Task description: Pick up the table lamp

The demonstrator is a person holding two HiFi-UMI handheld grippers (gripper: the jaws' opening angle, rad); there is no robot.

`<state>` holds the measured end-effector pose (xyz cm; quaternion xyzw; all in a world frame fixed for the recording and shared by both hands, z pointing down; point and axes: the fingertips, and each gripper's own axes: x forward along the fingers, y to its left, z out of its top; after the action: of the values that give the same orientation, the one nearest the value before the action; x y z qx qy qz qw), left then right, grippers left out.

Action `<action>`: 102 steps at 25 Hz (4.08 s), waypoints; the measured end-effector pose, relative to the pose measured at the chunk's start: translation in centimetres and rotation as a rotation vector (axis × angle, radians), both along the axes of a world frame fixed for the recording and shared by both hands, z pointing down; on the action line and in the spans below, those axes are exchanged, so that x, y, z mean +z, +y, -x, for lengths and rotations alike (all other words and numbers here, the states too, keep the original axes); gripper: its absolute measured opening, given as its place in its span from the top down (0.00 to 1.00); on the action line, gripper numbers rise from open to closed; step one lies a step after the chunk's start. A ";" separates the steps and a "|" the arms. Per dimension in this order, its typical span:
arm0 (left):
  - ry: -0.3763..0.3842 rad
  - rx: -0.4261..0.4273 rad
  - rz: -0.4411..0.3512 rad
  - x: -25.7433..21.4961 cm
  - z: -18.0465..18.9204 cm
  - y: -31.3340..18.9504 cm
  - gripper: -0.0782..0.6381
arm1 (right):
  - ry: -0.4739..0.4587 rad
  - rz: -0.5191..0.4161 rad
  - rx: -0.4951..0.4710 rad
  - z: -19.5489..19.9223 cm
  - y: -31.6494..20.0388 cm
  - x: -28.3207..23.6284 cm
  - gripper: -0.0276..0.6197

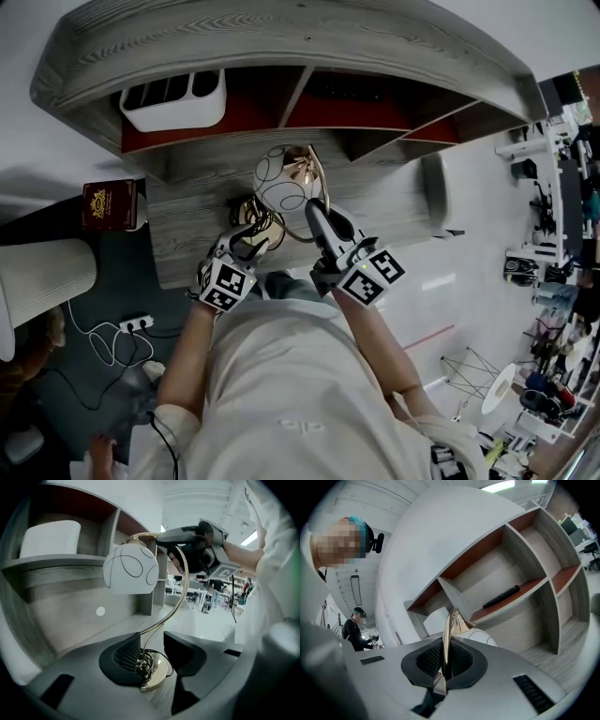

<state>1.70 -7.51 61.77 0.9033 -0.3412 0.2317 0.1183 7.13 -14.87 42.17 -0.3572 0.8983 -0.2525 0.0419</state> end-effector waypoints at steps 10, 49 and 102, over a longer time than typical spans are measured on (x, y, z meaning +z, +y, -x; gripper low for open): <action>-0.243 0.201 -0.128 2.7 -4.3 -2.0 0.61 | -0.012 0.011 0.023 -1.4 -0.6 0.1 0.91; -0.592 0.432 -0.365 2.2 -9.4 -5.4 0.83 | -0.148 0.072 -0.008 -4.3 -1.5 0.2 0.91; -0.847 0.433 -0.220 -1.0 7.8 1.7 0.84 | -0.582 0.277 -0.263 7.4 0.6 -1.2 0.91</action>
<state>-6.06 -5.84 60.74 0.7869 -0.1861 0.5608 -0.1778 -0.28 -14.24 40.93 -0.1537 0.8442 -0.4667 0.2143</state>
